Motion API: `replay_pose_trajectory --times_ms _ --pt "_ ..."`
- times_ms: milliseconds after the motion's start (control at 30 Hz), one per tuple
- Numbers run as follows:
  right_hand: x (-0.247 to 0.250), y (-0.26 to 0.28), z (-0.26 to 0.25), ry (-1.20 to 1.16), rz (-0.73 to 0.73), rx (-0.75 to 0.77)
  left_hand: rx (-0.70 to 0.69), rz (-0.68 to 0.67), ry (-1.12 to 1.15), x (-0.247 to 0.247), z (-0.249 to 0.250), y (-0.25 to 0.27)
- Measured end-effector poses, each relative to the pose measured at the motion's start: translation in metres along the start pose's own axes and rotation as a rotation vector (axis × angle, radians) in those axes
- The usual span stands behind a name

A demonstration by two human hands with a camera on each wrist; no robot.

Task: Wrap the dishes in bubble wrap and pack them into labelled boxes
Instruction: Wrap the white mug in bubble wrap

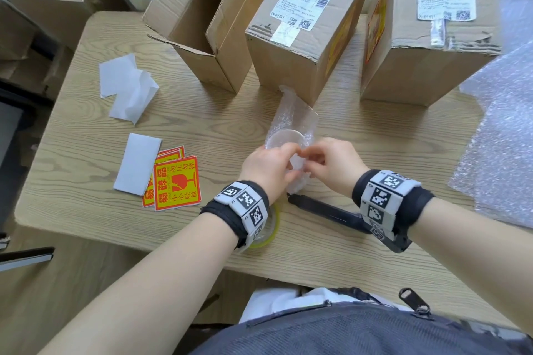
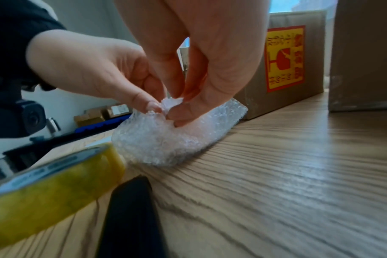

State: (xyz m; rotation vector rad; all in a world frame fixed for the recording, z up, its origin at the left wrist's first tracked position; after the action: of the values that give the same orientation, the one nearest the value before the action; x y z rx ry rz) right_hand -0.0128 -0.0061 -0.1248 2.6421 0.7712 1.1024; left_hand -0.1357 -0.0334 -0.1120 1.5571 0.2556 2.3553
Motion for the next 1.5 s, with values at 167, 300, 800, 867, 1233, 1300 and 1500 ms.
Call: replay_pose_trajectory --times_ms 167,300,800,867,1233,1300,1500 --pt "0.016 -0.009 0.017 -0.4 0.115 -0.257 -0.013 -0.026 -0.034 -0.005 -0.002 -0.002" --pt "0.017 -0.031 0.033 -0.543 0.061 -0.443 -0.058 -0.079 -0.025 -0.004 -0.01 0.001" --pt "0.011 -0.018 -0.004 -0.063 0.129 0.093 -0.138 -0.246 -0.102 0.001 -0.013 0.0" --pt "0.005 -0.009 -0.008 0.075 0.138 0.232 -0.138 -0.243 -0.092 0.001 -0.012 0.0" --pt "-0.007 -0.017 -0.025 0.401 0.166 0.16 0.076 0.068 -0.009 0.01 -0.018 0.012" --pt "-0.006 -0.022 -0.022 0.432 0.129 0.081 0.221 0.1 -0.016 0.013 -0.023 0.019" --pt "-0.017 -0.017 -0.024 0.499 0.161 0.197 0.387 -0.056 0.094 0.003 -0.036 0.026"
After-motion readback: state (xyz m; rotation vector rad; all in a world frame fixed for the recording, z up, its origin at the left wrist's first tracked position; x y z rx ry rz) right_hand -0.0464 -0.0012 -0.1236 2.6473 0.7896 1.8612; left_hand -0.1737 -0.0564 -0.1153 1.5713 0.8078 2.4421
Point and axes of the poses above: each hand's wrist, its own y-axis away from the middle knuckle, its own x-axis out of the back of the hand, z = x × y, the point moved 5 cm from there along -y, towards the middle knuckle, and after that the axes turned 1 degree about -y, right-handed, at the moved point
